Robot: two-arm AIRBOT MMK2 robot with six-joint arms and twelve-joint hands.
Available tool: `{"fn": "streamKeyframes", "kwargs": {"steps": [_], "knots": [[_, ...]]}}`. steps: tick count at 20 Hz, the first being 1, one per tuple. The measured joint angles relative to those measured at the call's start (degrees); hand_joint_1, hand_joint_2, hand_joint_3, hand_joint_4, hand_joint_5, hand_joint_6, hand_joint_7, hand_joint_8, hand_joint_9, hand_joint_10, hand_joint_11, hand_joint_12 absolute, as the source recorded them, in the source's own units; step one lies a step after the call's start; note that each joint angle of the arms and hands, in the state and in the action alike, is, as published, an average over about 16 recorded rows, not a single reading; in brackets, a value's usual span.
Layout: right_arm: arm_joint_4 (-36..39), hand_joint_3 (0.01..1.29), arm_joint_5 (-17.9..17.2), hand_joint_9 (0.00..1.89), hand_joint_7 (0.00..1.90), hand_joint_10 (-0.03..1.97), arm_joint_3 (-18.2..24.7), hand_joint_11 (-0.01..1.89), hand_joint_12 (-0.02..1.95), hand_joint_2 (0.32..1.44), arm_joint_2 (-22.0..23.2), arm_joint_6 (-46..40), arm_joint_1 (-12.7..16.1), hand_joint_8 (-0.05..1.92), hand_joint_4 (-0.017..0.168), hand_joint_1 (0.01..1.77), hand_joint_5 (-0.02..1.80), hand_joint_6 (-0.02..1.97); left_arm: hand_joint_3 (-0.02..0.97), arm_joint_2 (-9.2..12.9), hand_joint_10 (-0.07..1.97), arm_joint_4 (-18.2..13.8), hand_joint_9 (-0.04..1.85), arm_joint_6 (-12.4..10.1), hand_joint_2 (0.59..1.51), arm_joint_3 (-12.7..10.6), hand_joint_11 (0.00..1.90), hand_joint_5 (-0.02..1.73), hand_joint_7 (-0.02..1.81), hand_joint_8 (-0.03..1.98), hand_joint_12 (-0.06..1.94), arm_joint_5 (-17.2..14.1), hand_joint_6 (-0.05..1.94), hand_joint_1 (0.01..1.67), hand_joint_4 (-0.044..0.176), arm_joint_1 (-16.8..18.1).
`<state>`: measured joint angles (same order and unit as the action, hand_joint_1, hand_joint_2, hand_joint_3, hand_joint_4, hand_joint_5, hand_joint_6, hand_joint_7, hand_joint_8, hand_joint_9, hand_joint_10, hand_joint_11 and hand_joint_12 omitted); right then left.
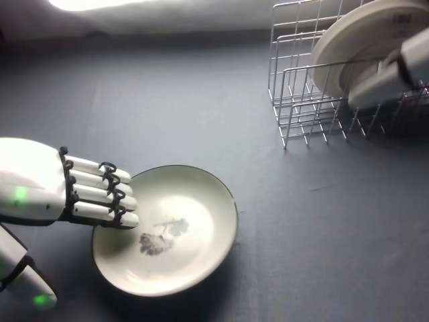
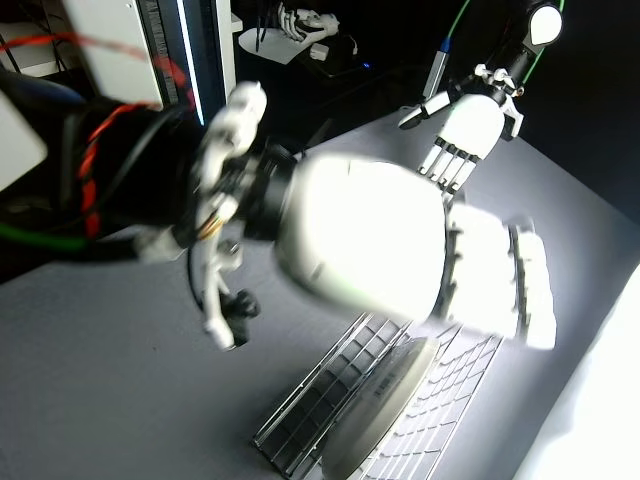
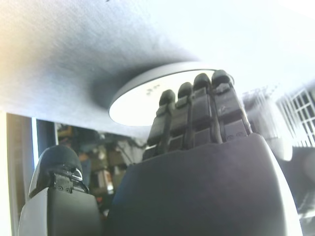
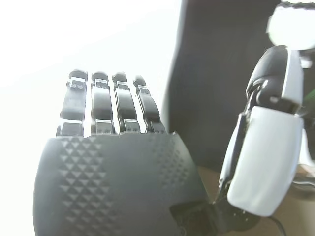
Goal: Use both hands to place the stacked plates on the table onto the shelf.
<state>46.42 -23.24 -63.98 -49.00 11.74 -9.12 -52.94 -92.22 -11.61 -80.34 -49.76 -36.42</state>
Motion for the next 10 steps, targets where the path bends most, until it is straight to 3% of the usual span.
{"fn": "streamKeyframes", "kwargs": {"steps": [5,10], "knots": [[11.2,0.01,-6.8,0.02,0.02,0.00,2.3,0.02,0.07,0.84,-1.1,0.0,-2.7,0.00,0.002,0.93,0.02,0.02,0.020,-0.4,0.00,1.2,0.01,0.5,1.019,-0.5,0.01,0.01,0.02,0.00,-0.03,0.8,-0.01,0.02,-0.005,-2.7],[17.1,0.01,-9.4,0.02,0.02,0.00,3.7,0.02,0.21,0.90,-3.3,0.0,-5.5,0.00,0.004,1.16,0.02,0.02,0.019,-0.5,0.00,2.0,0.00,0.7,1.020,-0.7,0.01,0.00,0.02,0.00,-0.04,1.4,-0.02,0.01,-0.007,-4.4]]}}
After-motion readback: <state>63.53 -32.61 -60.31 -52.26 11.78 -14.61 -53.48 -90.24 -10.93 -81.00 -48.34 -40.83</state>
